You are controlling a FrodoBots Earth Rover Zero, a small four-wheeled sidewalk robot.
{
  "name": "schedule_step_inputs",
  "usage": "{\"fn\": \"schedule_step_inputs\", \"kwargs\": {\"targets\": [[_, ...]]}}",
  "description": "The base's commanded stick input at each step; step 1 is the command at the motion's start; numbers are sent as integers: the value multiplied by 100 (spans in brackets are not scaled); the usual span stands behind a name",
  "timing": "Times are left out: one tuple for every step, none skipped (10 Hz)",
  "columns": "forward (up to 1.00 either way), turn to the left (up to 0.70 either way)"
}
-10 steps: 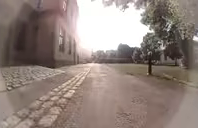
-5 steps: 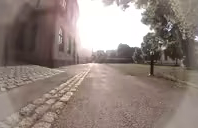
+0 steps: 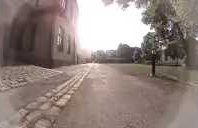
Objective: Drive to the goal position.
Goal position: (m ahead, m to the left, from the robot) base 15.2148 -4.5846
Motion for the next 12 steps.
{"fn": "schedule_step_inputs", "kwargs": {"targets": [[44,2],[44,2],[44,2],[44,2],[44,2],[44,2],[44,2],[44,2],[44,2],[44,2],[44,2],[44,2]]}}
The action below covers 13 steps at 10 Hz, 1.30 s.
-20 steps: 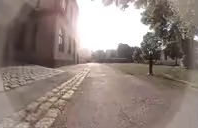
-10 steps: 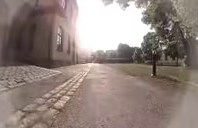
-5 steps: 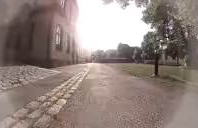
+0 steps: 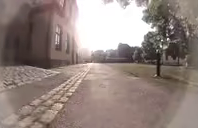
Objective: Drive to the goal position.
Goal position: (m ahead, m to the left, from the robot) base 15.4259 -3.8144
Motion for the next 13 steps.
{"fn": "schedule_step_inputs", "kwargs": {"targets": [[44,2],[44,2],[44,2],[44,2],[44,2],[44,2],[44,2],[44,2],[44,2],[44,2],[44,2],[44,2],[44,2]]}}
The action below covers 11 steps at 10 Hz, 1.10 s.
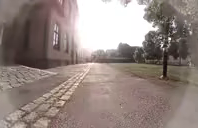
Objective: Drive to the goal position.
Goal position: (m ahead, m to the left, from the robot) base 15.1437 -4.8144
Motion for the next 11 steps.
{"fn": "schedule_step_inputs", "kwargs": {"targets": [[44,2],[44,2],[44,2],[44,2],[44,2],[44,2],[44,2],[44,2],[44,2],[44,2],[44,2]]}}
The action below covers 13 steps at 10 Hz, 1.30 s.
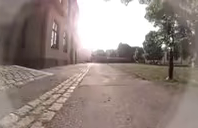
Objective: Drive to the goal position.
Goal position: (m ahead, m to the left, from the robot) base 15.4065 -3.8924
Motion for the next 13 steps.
{"fn": "schedule_step_inputs", "kwargs": {"targets": [[44,2],[44,2],[44,2],[44,2],[44,2],[44,2],[44,2],[44,2],[44,2],[44,2],[44,2],[44,2],[44,2]]}}
